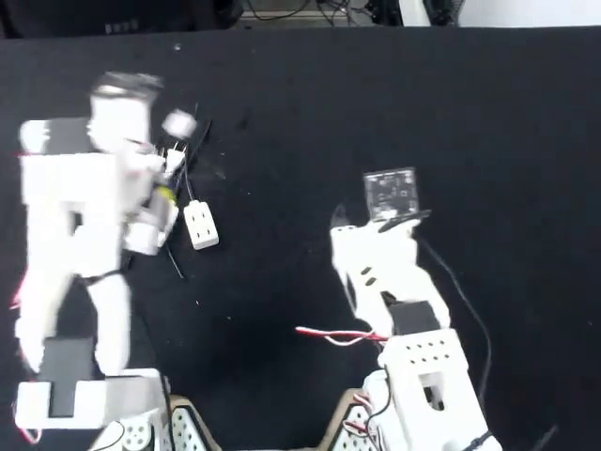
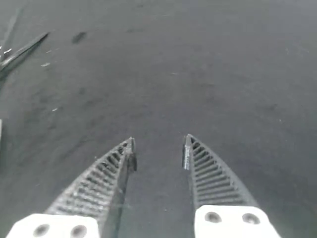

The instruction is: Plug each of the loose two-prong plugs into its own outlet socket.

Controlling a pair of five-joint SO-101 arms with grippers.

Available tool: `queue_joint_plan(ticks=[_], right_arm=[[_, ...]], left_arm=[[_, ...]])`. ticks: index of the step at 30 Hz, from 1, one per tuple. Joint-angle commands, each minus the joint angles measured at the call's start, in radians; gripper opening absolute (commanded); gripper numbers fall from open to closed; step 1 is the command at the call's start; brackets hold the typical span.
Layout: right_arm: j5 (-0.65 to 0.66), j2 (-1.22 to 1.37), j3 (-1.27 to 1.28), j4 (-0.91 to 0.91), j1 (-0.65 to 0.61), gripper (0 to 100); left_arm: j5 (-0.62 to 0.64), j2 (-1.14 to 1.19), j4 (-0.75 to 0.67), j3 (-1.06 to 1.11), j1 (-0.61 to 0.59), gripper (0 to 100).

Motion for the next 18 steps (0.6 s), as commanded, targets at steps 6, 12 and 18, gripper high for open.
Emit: queue_joint_plan(ticks=[6,12,18], right_arm=[[-0.017,-0.025,0.001,-0.049,0.049,15.5],[-0.017,-0.025,0.002,-0.049,0.044,15.5],[-0.017,-0.025,0.002,-0.049,0.044,15.5]], left_arm=[[-0.011,-0.009,-0.5,0.437,0.338,3],[0.049,-0.009,-0.677,0.596,0.355,5],[0.066,-0.009,-0.623,0.584,0.352,25]])
